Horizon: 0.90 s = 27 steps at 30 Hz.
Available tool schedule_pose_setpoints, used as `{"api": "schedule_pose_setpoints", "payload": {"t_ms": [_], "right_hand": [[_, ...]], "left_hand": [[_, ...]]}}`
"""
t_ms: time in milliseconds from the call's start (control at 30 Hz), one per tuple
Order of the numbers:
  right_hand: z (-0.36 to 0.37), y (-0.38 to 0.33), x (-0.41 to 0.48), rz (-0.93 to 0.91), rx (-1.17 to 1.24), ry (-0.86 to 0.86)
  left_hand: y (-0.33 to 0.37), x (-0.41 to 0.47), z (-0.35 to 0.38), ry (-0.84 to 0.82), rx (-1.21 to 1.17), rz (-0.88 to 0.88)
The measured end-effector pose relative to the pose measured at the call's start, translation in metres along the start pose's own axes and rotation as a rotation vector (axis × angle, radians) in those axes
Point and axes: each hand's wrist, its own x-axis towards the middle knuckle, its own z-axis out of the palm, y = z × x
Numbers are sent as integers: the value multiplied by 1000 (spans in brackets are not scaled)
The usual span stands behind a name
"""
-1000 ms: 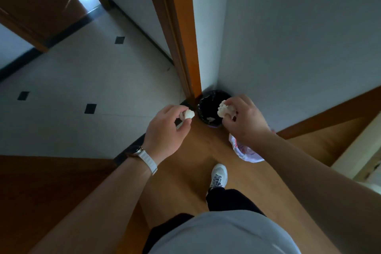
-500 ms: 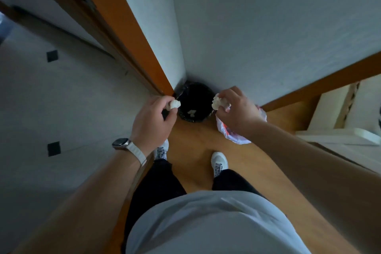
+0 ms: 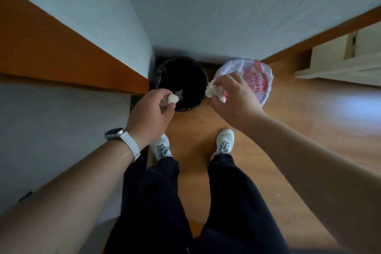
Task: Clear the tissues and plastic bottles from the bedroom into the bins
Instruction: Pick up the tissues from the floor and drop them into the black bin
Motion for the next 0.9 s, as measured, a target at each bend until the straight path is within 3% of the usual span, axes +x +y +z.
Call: {"api": "schedule_pose_setpoints", "payload": {"t_ms": [233, 500, 767, 900], "right_hand": [[120, 84, 82, 8, -51, 13], [235, 177, 142, -69, -87, 24], [270, 201, 182, -217, -135, 81], [256, 193, 179, -245, -173, 59]], "left_hand": [[-104, 83, 108, -96, 23, -39], [-192, 153, 209, -62, 110, -58], [-215, 192, 244, 77, 43, -127], [-203, 182, 224, 45, 6, -103]]}}
